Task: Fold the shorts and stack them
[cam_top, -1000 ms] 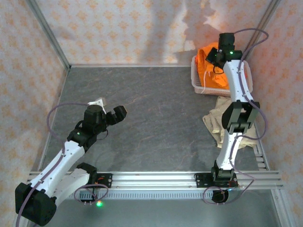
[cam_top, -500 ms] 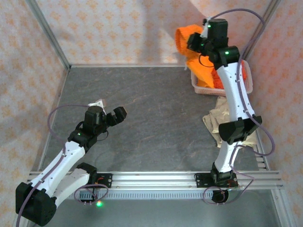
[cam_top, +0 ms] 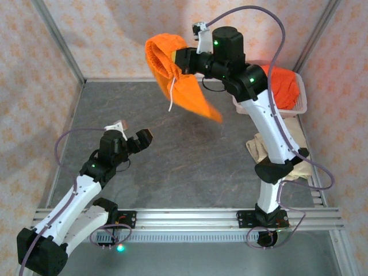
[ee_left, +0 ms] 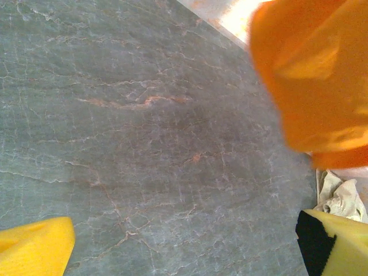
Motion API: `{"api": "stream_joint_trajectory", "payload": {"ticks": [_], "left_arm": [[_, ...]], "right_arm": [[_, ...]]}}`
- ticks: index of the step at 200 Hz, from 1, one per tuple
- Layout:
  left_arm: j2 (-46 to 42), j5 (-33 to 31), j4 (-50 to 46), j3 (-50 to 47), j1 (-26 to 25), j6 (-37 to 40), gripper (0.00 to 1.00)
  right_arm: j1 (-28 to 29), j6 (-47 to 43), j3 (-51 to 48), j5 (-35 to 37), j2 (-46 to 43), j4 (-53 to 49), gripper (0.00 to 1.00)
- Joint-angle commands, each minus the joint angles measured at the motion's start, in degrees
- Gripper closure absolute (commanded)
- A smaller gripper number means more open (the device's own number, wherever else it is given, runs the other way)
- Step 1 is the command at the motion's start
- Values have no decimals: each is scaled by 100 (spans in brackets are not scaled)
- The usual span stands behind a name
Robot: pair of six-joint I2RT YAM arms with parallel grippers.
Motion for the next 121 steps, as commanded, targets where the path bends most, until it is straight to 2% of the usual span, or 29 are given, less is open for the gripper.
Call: {"api": "stream_joint_trajectory", "payload": {"ticks": [1, 22, 34, 48, 63, 73, 82, 90, 121], "left_arm": [[-90, -138, 103, -102, 42, -90, 0], [-129, -154, 111, -140, 42, -94, 0], [-152, -168, 129, -184, 42, -110, 0], [-157, -173, 173, -236, 42, -138, 0], [-133, -147, 201, -240, 42, -154, 0], [-138, -120, 184, -239, 45, -147, 0], [-130, -104, 165, -234, 43, -130, 0], [-122, -91, 142, -234, 42, -116, 0], [30, -50, 49, -251, 42, -162, 0]], "right_arm": [[-91, -30, -896, 587, -531, 348, 100], [-113, 60, -2525, 1208, -1239, 853, 100], [-180, 342, -3962, 1467, -1808, 1433, 100], [-277, 626, -5452, 1639, -2394, 2007, 88], [-396, 875, -6763, 1916, -2887, 2212, 81], [-516, 979, -7621, 2135, -3215, 2230, 69], [-609, 995, -8159, 2339, -3471, 2138, 49], [-668, 929, -8495, 2503, -3685, 1993, 36], [-689, 423, -8742, 3163, -4413, 1176, 16]]}}
